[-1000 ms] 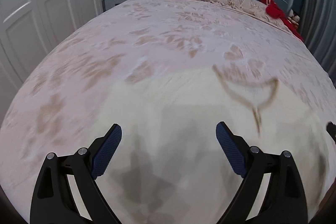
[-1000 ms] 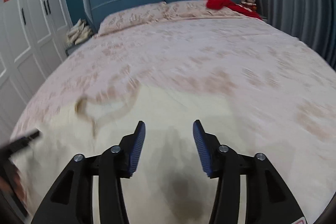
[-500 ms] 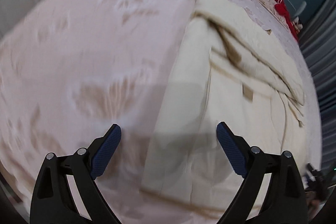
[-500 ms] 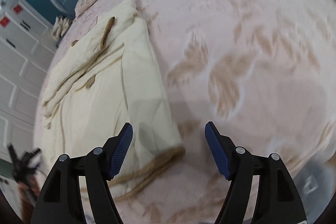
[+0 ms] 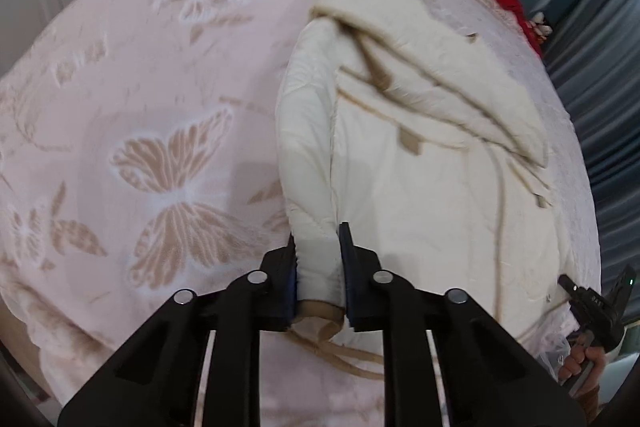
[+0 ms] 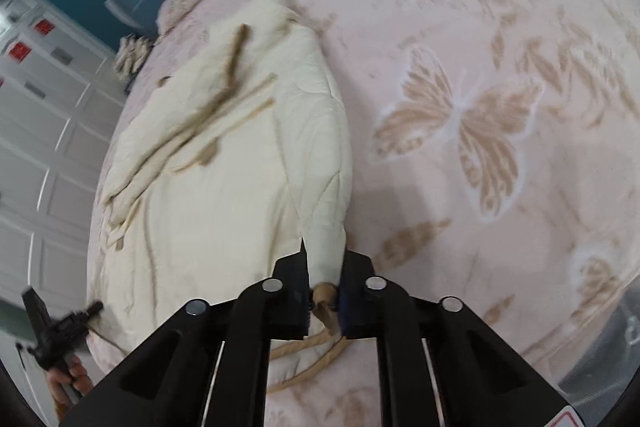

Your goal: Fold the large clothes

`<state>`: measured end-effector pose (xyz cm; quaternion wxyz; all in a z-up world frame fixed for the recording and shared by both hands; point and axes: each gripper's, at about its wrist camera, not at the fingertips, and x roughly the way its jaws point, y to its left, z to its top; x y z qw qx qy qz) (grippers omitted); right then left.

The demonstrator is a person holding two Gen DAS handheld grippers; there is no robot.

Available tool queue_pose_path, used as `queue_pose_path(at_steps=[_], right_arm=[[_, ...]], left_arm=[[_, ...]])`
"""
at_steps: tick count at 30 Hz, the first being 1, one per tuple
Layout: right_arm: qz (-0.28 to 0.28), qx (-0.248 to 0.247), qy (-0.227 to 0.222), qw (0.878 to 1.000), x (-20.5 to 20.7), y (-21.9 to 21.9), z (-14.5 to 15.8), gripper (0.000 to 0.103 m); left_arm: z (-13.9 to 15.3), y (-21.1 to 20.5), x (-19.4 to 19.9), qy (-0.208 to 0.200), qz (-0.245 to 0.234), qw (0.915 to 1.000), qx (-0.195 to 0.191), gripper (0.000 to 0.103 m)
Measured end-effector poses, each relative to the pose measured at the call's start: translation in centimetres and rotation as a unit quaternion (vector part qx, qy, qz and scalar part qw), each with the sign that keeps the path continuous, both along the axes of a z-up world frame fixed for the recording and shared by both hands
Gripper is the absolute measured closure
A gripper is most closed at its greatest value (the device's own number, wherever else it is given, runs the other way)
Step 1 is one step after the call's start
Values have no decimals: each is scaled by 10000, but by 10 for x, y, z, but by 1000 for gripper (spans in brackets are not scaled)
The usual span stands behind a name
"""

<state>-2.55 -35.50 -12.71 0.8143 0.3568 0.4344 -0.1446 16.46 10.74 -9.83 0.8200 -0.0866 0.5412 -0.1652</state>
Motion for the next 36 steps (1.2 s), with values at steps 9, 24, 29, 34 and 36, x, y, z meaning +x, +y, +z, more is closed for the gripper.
queue_pose_path(at_steps=[9, 24, 29, 34, 36], right_arm=[[1136, -625, 147, 9914, -55, 29, 66, 97], [2160, -379, 1071, 9698, -176, 78, 123, 97], [1546, -957, 53, 9833, -132, 46, 171, 97], [981, -1199, -578, 9862, -81, 18, 171, 97], [714, -1251, -768, 9866, -59, 14, 161, 97]], left_arm=[[58, 19, -65, -377, -422, 9983, -116, 94], [98, 94, -195, 226, -265, 9992, -214, 95], [135, 85, -150, -700, -208, 9967, -357, 95], [140, 63, -92, -1240, 7, 9914, -415, 95], [135, 51, -68, -1371, 127, 9899, -346, 95]])
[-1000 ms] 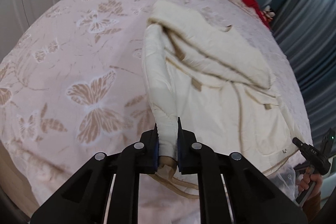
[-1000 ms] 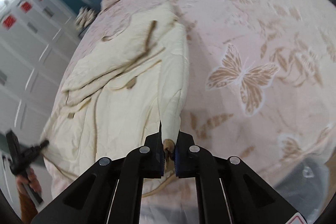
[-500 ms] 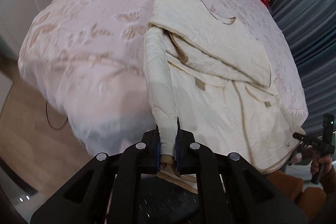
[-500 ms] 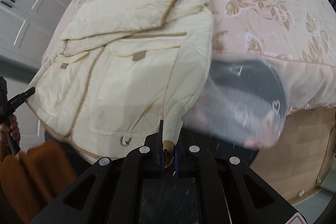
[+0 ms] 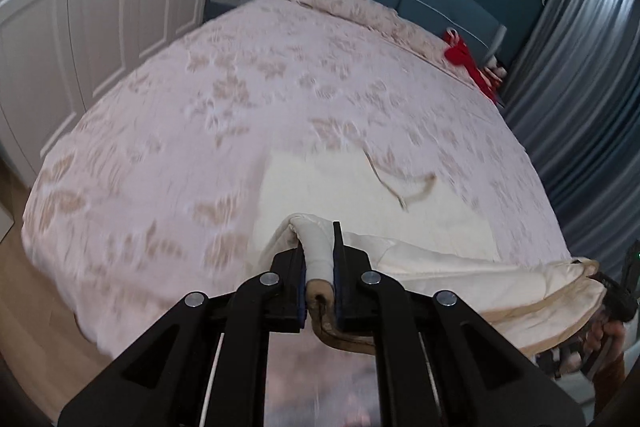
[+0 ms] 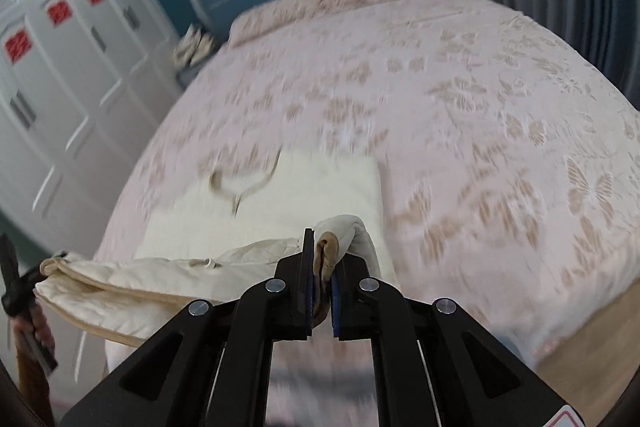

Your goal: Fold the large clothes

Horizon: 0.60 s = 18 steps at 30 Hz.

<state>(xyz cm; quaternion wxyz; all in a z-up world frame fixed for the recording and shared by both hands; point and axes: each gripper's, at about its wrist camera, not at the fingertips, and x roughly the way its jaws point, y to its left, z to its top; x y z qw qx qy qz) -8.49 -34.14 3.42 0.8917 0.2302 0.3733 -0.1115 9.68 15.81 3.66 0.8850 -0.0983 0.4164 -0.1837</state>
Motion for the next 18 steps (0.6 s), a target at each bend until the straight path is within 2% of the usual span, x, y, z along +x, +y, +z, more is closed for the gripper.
queue_pose_path(at_steps=[5, 9, 18], right_arm=[[-390, -426, -150, 9982, 47, -5, -24, 97], [-726, -227, -140, 9970, 74, -22, -48, 97], [-962, -165, 214, 9950, 126, -30, -85, 95]], left_arm=[[-23, -30, 54, -157, 274, 9989, 344, 95], [-42, -46, 87, -26, 399, 9980, 481, 94], [-109, -75, 140, 453, 568, 9900, 1211, 92]])
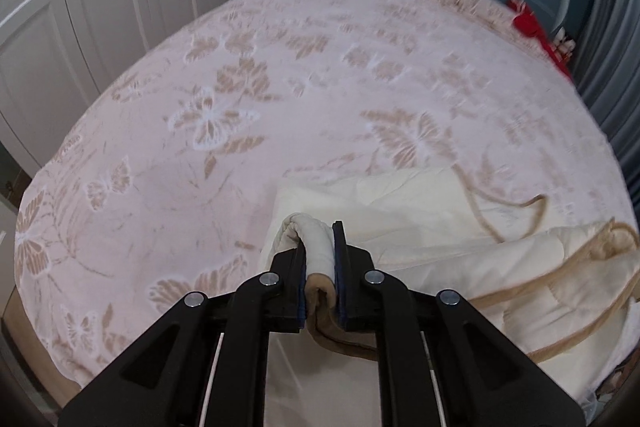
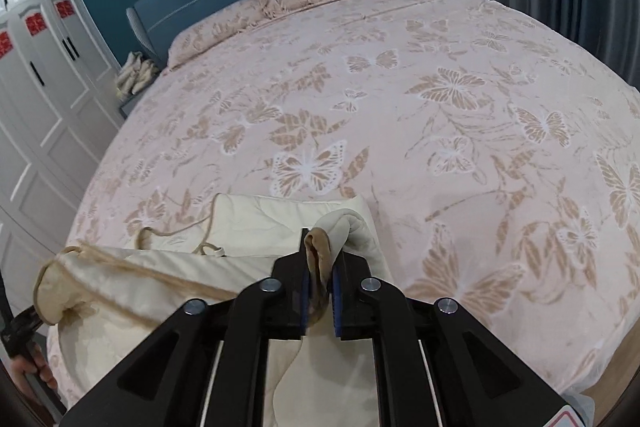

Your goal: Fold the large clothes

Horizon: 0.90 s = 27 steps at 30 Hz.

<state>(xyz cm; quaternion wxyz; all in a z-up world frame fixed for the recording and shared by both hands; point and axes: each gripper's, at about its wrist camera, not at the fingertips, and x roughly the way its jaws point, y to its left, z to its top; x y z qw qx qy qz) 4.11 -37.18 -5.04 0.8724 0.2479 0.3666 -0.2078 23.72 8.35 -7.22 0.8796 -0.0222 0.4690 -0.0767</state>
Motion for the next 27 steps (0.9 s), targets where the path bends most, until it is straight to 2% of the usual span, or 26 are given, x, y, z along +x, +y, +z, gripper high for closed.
queue_pose_path(at_steps=[3, 6, 7, 8, 10, 13, 16, 17, 18, 20, 23, 27], right_arm=[[-52, 310, -310, 9990, -3, -4, 6, 87], [-33, 605, -748, 9954, -16, -12, 23, 80], [-56, 625, -890, 9941, -22, -14, 30, 75], [-103, 583, -1009, 9931, -27, -14, 36, 60], [-196, 386, -1267, 9910, -38, -14, 50, 47], [-85, 73, -1304, 9914, -50, -8, 68, 47], [201, -353, -1010, 9941, -53, 4, 72, 47], [298, -529, -882, 9942, -54, 10, 70, 47], [379, -668, -782, 9940, -55, 14, 68, 47], [550, -854, -592, 9931, -57, 25, 62, 47], [726, -995, -364, 9917, -54, 36, 51, 47], [846, -795, -181, 9931, -42, 40, 32, 47]], left_arm=[[-4, 2, 1, 40, 39, 10000, -50, 91], [12, 9, -6, -95, -67, 9997, -221, 88], [19, 13, -9, -124, -126, 9993, -329, 88], [25, 17, -10, -133, -155, 9988, -439, 87], [31, 25, -13, -67, -149, 9973, -711, 85], [41, 31, -21, -127, -132, 9966, -807, 80], [56, 28, -33, -512, -94, 9970, -567, 75], [65, 26, -38, -824, 37, 9960, -342, 50], [77, 26, -45, -1317, 306, 9908, 77, 23], [97, 26, -55, -1909, 401, 9803, 324, 19], [104, 27, -45, -1694, 219, 9850, 245, 19], [82, 27, -27, -1020, -80, 9948, -23, 19]])
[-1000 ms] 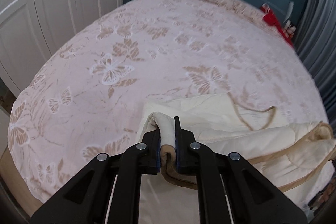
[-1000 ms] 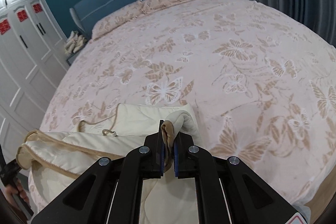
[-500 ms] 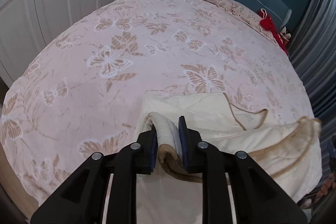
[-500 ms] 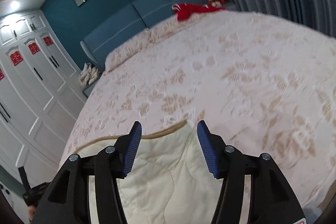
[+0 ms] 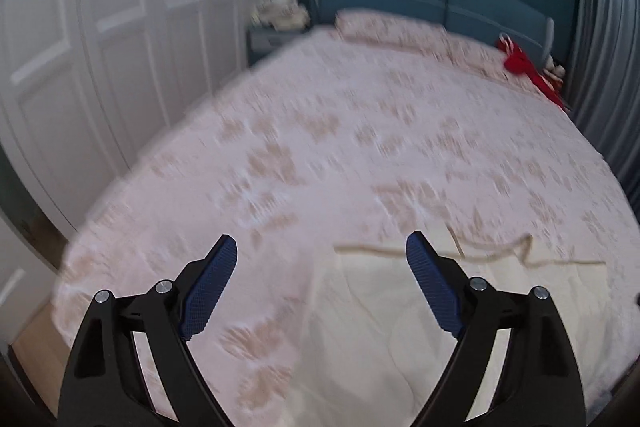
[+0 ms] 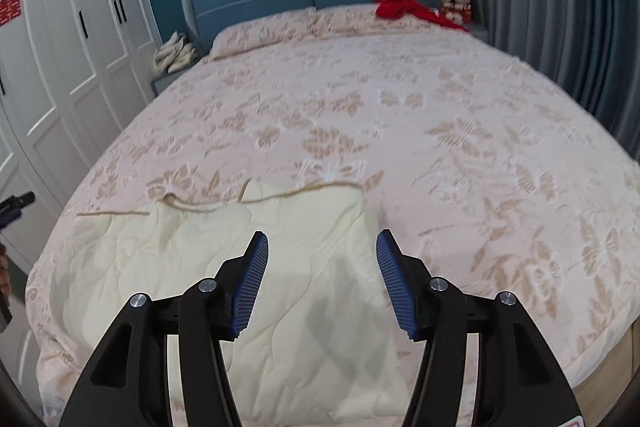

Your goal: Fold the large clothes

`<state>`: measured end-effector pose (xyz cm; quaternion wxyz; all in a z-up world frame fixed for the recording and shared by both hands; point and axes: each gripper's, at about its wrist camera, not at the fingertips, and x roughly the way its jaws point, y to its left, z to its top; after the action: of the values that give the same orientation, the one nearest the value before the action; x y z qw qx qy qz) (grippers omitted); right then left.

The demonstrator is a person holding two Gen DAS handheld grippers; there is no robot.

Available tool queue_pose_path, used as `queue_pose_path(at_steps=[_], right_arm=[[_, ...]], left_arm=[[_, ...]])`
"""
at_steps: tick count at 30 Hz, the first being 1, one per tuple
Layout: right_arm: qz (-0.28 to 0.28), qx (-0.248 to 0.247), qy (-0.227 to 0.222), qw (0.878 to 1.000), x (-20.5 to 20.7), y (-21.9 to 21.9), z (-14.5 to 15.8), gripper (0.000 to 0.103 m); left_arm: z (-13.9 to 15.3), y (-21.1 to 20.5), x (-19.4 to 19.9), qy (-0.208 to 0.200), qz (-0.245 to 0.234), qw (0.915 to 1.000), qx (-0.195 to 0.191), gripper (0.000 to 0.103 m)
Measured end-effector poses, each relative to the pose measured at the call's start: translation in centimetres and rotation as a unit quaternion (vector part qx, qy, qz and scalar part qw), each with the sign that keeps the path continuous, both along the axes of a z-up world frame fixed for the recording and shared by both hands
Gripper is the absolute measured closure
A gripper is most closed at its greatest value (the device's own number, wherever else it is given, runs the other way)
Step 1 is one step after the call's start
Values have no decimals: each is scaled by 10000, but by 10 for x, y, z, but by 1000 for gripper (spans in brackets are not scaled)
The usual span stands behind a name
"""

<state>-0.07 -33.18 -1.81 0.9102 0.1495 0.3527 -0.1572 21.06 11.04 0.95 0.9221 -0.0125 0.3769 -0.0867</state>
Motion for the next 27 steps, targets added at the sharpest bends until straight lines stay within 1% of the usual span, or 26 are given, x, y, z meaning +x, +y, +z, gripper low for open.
queue_pose_path(at_steps=[1, 3, 7, 10, 12, 13, 15, 16, 18, 20, 22, 23, 24, 27], right_arm=[[-4, 75, 60, 10000, 5, -2, -6, 47], [-21, 198, 195, 9996, 15, -7, -16, 47], [-133, 295, 409, 9986, 39, -19, -32, 47], [-241, 411, 510, 9976, 56, -30, -43, 47], [-306, 487, 601, 9965, 68, -36, -50, 47], [-321, 526, 639, 9960, 72, -38, -53, 47], [-350, 673, 783, 9940, 82, -43, -64, 47], [-344, 727, 867, 9930, 86, -43, -69, 48], [-284, 759, 941, 9923, 91, -44, -74, 62], [-196, 725, 1034, 9918, 96, -42, -77, 87], [-120, 680, 1016, 9924, 99, -42, -74, 94], [-99, 596, 987, 9933, 101, -40, -70, 96], [-79, 517, 947, 9941, 102, -39, -65, 96], [-83, 365, 623, 9974, 108, -40, -43, 97]], left_arm=[[-14, 0, 9, 330, -99, 9993, -168, 19], [-35, 1, 22, 732, -95, 9968, -320, 19], [-66, -4, 43, 1219, -242, 9904, -601, 19], [-81, -11, 56, 1458, -256, 9870, -629, 23], [-87, -16, 63, 1550, -263, 9856, -616, 34], [-90, -17, 67, 1595, -277, 9848, -624, 38], [-94, -20, 74, 1715, -308, 9825, -662, 54], [-96, -22, 77, 1753, -311, 9819, -645, 58], [-100, -26, 81, 1808, -360, 9810, -613, 79], [-101, -27, 83, 1785, -376, 9815, -587, 89], [-96, -28, 83, 1657, -360, 9839, -565, 93], [-92, -28, 83, 1560, -358, 9855, -567, 94], [-86, -28, 83, 1454, -356, 9870, -576, 95], [-67, -30, 87, 1176, -317, 9906, -615, 95]])
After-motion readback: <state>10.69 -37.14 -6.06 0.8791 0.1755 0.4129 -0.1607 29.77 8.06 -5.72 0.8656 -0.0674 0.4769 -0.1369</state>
